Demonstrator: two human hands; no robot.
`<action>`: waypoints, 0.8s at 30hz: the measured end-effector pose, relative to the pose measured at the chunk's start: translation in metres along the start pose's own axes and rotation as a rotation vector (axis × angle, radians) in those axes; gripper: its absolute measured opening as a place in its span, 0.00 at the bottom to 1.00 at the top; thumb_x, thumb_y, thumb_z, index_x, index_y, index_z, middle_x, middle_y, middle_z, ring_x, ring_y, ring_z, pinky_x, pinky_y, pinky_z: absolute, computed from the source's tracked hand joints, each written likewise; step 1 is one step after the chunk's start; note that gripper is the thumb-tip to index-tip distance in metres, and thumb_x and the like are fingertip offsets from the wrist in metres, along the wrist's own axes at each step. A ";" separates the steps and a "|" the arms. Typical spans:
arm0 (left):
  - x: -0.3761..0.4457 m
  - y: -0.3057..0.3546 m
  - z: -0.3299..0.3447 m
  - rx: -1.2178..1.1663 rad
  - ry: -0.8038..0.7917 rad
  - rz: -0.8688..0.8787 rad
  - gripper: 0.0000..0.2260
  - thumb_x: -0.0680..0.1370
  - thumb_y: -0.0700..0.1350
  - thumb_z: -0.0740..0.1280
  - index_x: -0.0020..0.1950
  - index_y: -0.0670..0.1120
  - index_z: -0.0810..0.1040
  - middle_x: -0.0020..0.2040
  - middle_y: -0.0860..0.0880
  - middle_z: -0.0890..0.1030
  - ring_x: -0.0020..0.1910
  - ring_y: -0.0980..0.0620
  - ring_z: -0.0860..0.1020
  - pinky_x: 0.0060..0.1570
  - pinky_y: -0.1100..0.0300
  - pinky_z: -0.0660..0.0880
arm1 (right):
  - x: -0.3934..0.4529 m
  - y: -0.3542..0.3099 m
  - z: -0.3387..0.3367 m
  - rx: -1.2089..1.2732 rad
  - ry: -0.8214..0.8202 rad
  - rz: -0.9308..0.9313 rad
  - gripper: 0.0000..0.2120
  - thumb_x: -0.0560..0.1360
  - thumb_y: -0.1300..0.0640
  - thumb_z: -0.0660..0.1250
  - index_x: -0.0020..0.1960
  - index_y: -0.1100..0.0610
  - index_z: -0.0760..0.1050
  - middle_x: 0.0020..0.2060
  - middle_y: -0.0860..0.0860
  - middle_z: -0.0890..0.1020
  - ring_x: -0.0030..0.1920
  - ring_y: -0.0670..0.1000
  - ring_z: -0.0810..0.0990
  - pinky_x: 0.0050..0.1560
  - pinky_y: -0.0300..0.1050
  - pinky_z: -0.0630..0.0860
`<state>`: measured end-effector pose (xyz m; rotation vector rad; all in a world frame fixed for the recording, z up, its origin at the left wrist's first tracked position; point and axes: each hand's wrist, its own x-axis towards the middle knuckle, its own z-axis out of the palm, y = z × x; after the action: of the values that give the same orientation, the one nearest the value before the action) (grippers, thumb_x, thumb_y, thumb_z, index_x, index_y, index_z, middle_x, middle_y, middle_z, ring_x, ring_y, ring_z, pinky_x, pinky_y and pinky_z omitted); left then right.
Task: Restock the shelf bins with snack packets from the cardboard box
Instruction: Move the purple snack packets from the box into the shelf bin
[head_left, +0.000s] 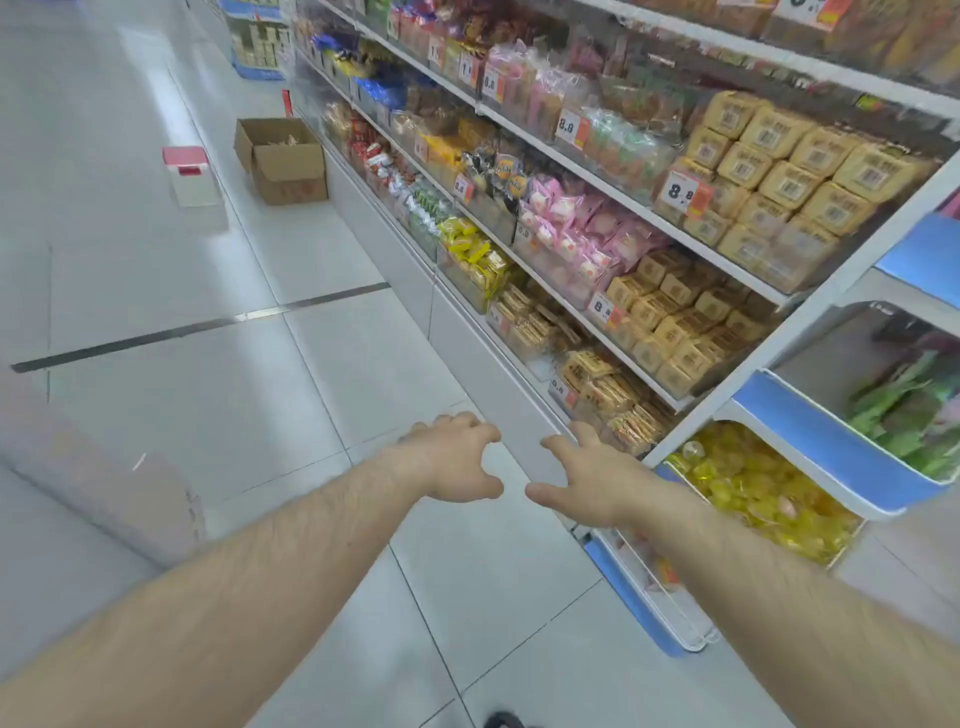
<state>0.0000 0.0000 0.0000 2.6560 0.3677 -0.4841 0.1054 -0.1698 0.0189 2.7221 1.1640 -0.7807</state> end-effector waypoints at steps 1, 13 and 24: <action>0.006 -0.002 -0.001 -0.004 -0.011 -0.009 0.32 0.74 0.59 0.64 0.75 0.55 0.59 0.75 0.52 0.60 0.74 0.48 0.59 0.69 0.48 0.61 | 0.010 0.001 0.000 0.003 -0.012 -0.003 0.37 0.73 0.29 0.56 0.77 0.44 0.53 0.78 0.50 0.45 0.73 0.58 0.63 0.65 0.57 0.69; 0.175 -0.057 -0.038 0.008 -0.188 -0.177 0.31 0.74 0.58 0.63 0.76 0.54 0.59 0.75 0.51 0.59 0.72 0.45 0.61 0.66 0.47 0.66 | 0.208 0.042 -0.044 0.024 -0.111 -0.063 0.36 0.75 0.33 0.58 0.77 0.49 0.55 0.78 0.52 0.51 0.74 0.58 0.61 0.69 0.56 0.66; 0.297 -0.130 -0.137 -0.068 -0.191 -0.246 0.31 0.75 0.57 0.64 0.76 0.56 0.57 0.78 0.52 0.51 0.74 0.45 0.60 0.67 0.46 0.66 | 0.379 0.031 -0.133 -0.015 -0.152 -0.117 0.36 0.75 0.34 0.59 0.76 0.49 0.56 0.77 0.53 0.54 0.74 0.57 0.61 0.67 0.56 0.67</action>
<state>0.2643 0.2279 -0.0431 2.4840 0.6427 -0.7799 0.4035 0.0915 -0.0528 2.5495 1.2980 -0.9694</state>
